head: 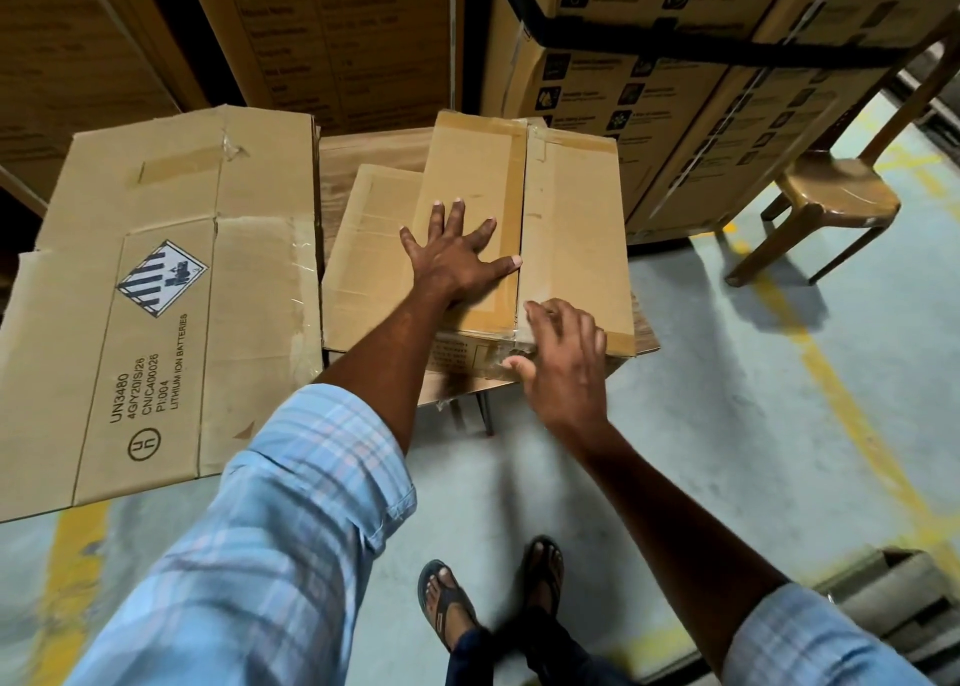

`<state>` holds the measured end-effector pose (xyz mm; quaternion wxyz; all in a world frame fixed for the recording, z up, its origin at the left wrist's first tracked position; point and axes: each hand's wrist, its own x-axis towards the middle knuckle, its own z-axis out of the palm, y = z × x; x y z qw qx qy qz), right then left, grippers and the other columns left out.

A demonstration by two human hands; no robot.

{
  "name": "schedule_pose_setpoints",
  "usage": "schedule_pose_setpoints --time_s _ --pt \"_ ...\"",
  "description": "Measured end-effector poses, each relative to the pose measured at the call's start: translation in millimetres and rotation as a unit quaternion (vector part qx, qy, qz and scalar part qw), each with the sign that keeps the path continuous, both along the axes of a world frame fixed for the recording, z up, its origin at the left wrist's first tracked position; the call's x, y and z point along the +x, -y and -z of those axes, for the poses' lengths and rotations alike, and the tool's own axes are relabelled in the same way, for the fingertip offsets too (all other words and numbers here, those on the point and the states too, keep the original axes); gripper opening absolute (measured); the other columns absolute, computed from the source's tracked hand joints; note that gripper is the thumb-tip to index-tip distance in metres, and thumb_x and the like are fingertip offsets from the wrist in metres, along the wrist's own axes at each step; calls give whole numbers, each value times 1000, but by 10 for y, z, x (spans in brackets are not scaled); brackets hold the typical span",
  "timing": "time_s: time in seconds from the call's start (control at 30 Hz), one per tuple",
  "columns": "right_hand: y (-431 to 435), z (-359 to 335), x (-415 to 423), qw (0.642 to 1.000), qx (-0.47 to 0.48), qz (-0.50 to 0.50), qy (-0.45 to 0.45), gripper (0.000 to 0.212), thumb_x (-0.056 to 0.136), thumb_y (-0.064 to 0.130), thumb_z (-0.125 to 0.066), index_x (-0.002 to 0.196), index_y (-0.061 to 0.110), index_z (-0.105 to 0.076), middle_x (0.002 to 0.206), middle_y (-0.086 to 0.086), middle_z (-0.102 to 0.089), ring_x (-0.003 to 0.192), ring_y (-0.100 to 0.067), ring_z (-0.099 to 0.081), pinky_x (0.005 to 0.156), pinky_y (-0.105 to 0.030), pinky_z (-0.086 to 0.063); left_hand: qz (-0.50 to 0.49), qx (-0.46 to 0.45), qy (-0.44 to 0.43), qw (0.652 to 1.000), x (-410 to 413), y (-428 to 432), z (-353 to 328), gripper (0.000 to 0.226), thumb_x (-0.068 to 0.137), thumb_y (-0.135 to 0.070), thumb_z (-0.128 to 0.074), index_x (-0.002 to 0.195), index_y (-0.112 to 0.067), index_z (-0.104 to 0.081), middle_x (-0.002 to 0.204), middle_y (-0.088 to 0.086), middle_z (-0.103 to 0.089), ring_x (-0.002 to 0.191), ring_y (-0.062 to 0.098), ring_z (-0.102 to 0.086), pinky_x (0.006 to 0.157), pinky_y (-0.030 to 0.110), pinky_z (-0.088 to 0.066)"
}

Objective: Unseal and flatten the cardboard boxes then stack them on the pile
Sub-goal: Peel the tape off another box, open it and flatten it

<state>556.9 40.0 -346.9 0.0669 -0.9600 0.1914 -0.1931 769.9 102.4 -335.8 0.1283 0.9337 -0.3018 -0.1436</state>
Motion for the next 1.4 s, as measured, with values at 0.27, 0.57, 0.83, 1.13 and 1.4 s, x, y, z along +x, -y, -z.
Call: schedule_pose_setpoints --time_s 0.27,0.57,0.83,1.13,1.4 --pt "181 32 102 985 -116 -129 15 32 79 18 -85 108 9 -75 91 -7 -69 94 -24 -46 75 -38 -43 -1 -4 -1 1000 9 -6 -3 88 82 -92 -31 158 -49 -20 171 0 12 156 25 20 115 73 9" --pt "-70 340 -144 979 -136 -109 101 23 87 0 -64 106 3 -76 79 -10 -64 82 -25 -45 71 -37 -34 -3 1 3 1000 12 9 0 88 82 -91 -32 158 -49 -21 171 0 11 156 24 19 116 73 7" --pt "-171 738 -436 982 -157 -100 -29 55 84 3 -53 138 2 -59 147 -22 -53 104 -32 -49 82 -44 -42 1 -10 11 1000 14 0 31 88 82 -93 -28 158 -49 -20 171 0 11 156 25 19 115 73 8" --pt "-481 587 -683 994 -43 -87 55 18 94 27 -64 87 12 -73 78 -7 -66 70 -27 -60 66 -38 -47 3 -6 29 1000 -23 -18 7 94 77 -93 -25 159 -47 -18 171 2 11 156 27 17 112 77 10" --pt "159 -479 664 960 147 172 -164 97 76 52 -74 151 25 -18 159 -21 -23 146 -39 -25 112 -57 -30 -80 32 -79 993 -201 106 -183 122 68 -72 -68 163 -35 -2 166 11 29 151 34 32 105 84 8"
